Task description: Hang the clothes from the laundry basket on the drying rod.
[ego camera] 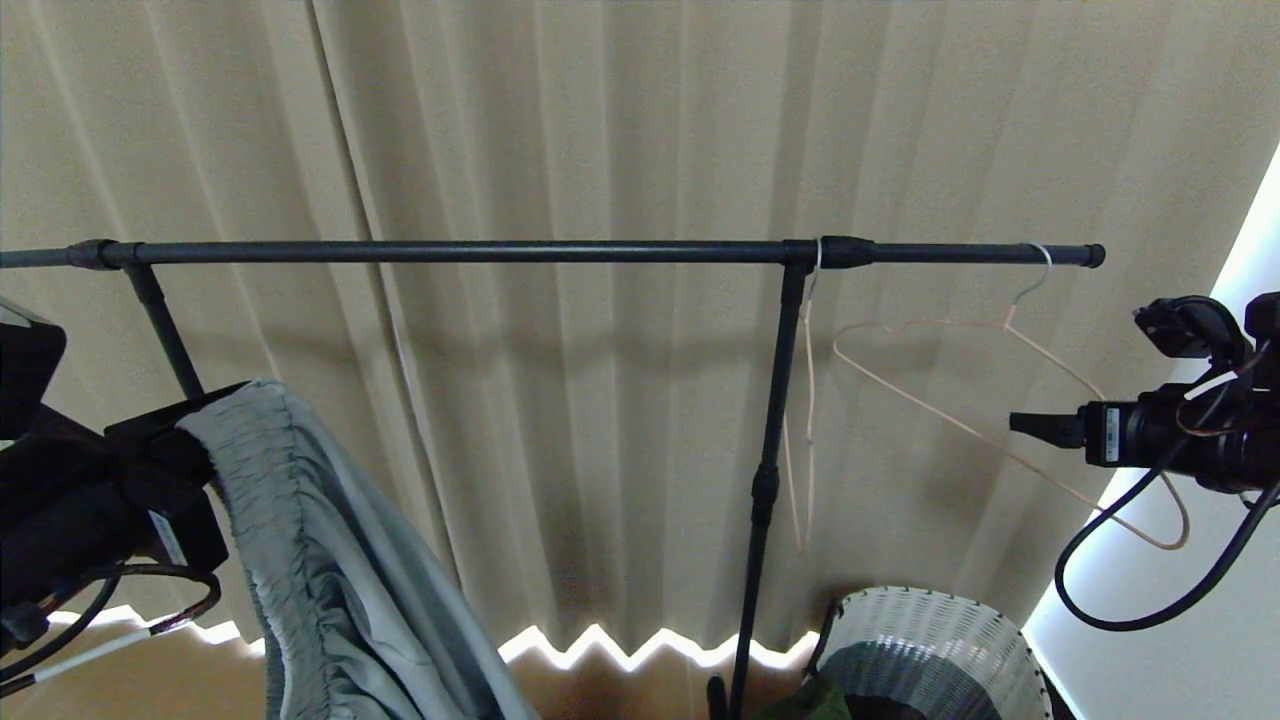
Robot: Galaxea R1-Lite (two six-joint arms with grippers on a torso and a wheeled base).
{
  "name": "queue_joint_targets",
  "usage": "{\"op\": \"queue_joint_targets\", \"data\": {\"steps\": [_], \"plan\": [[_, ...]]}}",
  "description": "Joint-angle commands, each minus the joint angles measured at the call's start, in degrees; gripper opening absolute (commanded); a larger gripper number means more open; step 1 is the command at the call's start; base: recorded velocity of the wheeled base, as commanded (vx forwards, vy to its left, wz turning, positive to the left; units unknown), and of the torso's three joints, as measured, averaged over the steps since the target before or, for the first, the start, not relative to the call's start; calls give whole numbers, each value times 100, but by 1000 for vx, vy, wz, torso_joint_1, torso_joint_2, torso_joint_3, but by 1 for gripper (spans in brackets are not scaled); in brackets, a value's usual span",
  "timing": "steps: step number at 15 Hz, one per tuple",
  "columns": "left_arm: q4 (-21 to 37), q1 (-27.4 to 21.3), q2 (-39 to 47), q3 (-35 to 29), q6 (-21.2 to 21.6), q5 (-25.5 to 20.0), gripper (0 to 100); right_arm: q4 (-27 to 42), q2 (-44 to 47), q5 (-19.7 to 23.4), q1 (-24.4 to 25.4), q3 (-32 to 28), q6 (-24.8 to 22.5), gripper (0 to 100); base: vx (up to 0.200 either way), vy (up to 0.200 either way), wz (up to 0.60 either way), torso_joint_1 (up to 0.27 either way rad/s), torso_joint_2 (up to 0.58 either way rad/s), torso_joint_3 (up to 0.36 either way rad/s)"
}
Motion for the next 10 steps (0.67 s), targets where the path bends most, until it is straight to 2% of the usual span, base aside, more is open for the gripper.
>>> {"op": "queue_joint_targets", "data": {"steps": [1,10], "plan": [[-3,0,59,-1,-8,2,0,-2,-45,4,88,81,57,100,0,0,0,0,0,0],[-3,0,225,-106,1,2,0,-46,8,-84,105,-7,-31,100,0,0,0,0,0,0]]}}
